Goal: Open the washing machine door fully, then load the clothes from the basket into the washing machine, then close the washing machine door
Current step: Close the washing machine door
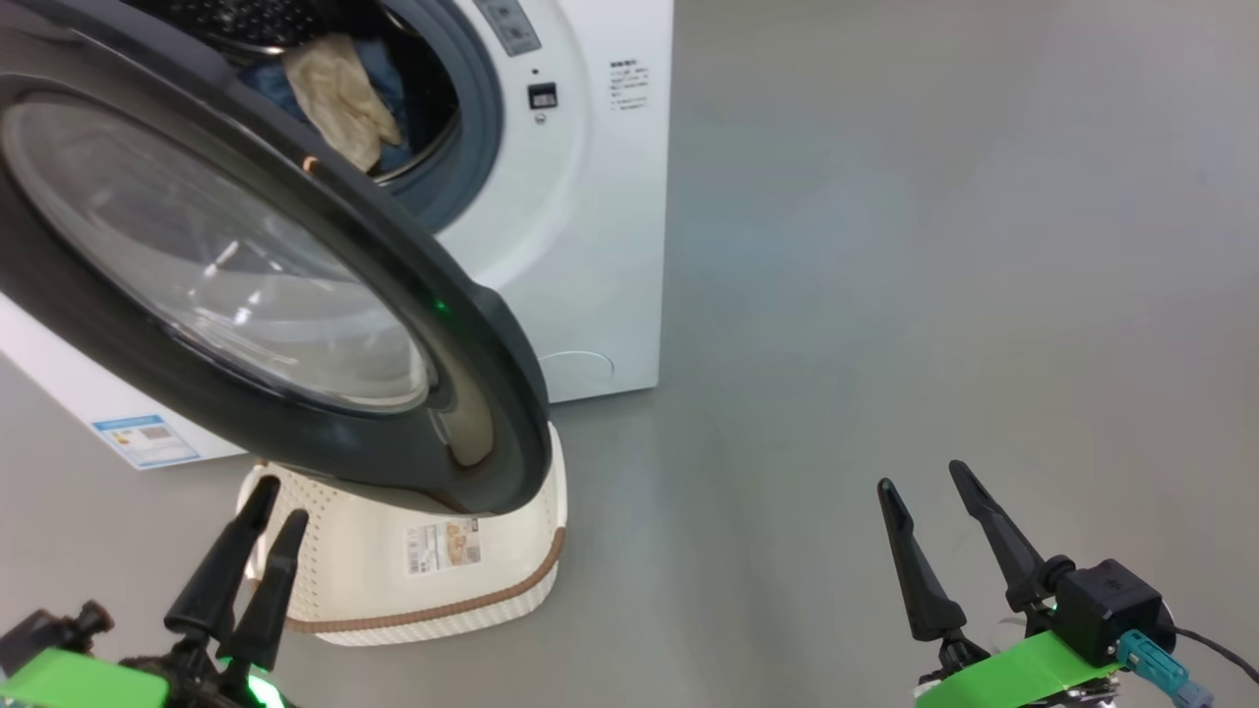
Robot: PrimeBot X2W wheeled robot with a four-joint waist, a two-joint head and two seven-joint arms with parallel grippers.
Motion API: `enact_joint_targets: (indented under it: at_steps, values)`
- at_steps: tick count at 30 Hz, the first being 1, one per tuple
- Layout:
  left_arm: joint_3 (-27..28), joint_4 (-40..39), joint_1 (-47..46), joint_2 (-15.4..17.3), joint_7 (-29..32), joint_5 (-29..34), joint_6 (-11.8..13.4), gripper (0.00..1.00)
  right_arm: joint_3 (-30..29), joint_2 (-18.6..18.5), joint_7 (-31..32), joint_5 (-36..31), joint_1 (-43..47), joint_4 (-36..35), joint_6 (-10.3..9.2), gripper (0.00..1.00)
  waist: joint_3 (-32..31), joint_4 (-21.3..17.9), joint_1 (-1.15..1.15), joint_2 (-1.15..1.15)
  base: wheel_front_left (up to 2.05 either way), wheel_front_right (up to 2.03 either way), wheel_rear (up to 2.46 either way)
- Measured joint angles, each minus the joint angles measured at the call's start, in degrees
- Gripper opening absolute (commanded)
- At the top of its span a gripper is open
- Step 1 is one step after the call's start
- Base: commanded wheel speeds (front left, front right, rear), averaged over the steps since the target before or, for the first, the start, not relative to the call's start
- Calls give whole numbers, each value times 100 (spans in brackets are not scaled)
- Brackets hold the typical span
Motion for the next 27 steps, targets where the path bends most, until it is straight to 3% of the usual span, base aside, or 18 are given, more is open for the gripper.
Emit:
enact_joint_targets:
  at_steps: [5, 8, 10, 11, 12, 18, 22, 27]
  values:
    - [44, -230, 235, -85, -338, 439, 0, 100, -19, 0, 26, -7, 62, -15, 0, 100, -120, 134, 0, 0, 0, 0, 0]
    - [79, -401, 340, -92, -749, 1056, 0, 100, -19, 1, 45, -7, 141, -20, 0, 100, -188, 189, 0, 0, 0, 0, 0]
    - [73, -477, 438, -53, -1132, 1705, -1, 100, -19, 2, 49, -7, 148, -26, 0, 100, -230, 212, 0, 0, 0, 0, 0]
    - [46, -528, 558, 15, -1622, 2502, -1, 100, -22, 2, 51, -8, 189, -38, 0, 100, -262, 230, 0, 0, 0, 0, 0]
    - [46, -528, 558, 15, -1622, 2502, -1, 100, -22, 2, 51, -8, 189, -38, 0, 100, -262, 230, 0, 0, 0, 0, 0]
    - [-222, -738, 769, 270, -2716, 4541, 16, 100, -112, 2, 97, -45, 243, -73, 0, 100, -325, 256, 0, 0, 0, 0, 0]
    - [-408, -761, 890, 410, -3255, 5747, 265, 100, -145, 0, 103, -60, 250, -91, 0, 100, -374, 279, 0, 0, 0, 0, 0]
    - [-660, -671, 1078, 527, -3712, 6779, 587, 100, -152, 0, 155, -99, 406, -120, 0, 100, -492, 285, 0, 0, 0, 0, 0]
